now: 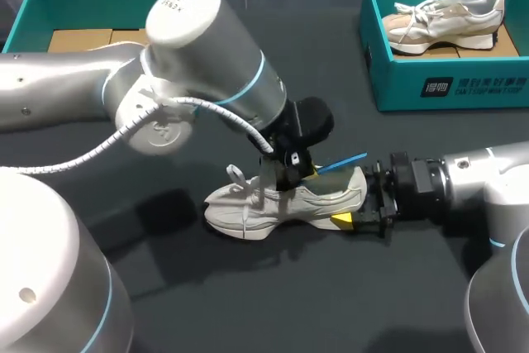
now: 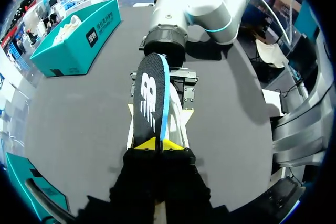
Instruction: Take the shoe out of the shoebox, open the shoe tongue, remove and reinsert the insole, then place the shoe into the shoebox
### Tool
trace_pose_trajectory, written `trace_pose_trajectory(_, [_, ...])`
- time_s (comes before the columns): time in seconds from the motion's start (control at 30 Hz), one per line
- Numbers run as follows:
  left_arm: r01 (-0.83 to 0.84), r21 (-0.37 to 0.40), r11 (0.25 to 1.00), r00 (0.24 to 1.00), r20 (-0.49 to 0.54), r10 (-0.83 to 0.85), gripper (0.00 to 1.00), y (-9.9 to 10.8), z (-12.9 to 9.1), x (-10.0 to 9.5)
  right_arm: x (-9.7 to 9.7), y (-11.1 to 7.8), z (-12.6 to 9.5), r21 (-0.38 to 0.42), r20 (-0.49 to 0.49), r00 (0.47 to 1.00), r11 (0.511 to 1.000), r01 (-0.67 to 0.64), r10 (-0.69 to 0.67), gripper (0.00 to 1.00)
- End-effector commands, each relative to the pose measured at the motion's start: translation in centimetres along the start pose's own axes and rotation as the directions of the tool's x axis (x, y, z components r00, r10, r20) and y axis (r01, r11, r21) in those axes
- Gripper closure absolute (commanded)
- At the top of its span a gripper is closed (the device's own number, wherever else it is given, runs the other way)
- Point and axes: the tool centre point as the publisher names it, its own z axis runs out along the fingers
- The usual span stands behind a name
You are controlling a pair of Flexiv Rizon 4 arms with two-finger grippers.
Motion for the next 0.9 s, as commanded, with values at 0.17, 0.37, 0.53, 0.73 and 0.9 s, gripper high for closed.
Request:
trace_pose_trajectory(0.17, [0.012,0.002,1.0,0.998,0.065,-0.012,0.61,-1.0,0.6,0.2,0.2,0.1,0.1,0.004,0.001,1.0,1.0,-0.001,0.001,1.0])
trace_pose_trajectory(0.37, [-0.023,0.043,0.999,0.994,0.108,0.018,0.52,-1.3,0.5,0.6,0.2,0.1,0.1,0.004,0.001,1.0,1.0,-0.001,0.001,1.0])
trace_pose_trajectory(0.53, [-0.057,0.062,0.996,0.985,0.165,0.046,0.48,-1.5,0.9,1.1,0.2,0.1,0.1,0.004,0.001,1.0,1.0,-0.001,0.001,1.0])
trace_pose_trajectory(0.73, [-0.07,0.066,0.995,0.979,0.193,0.057,0.5,-1.8,1.6,0.9,0.2,0.1,0.1,0.004,0.001,1.0,1.0,-0.001,0.001,1.0])
trace_pose_trajectory(0.9, [-0.058,0.067,0.996,0.977,0.211,0.042,0.6,-1.8,1.9,0.0,0.2,0.1,0.1,0.004,0.001,1.0,1.0,-0.001,0.001,1.0])
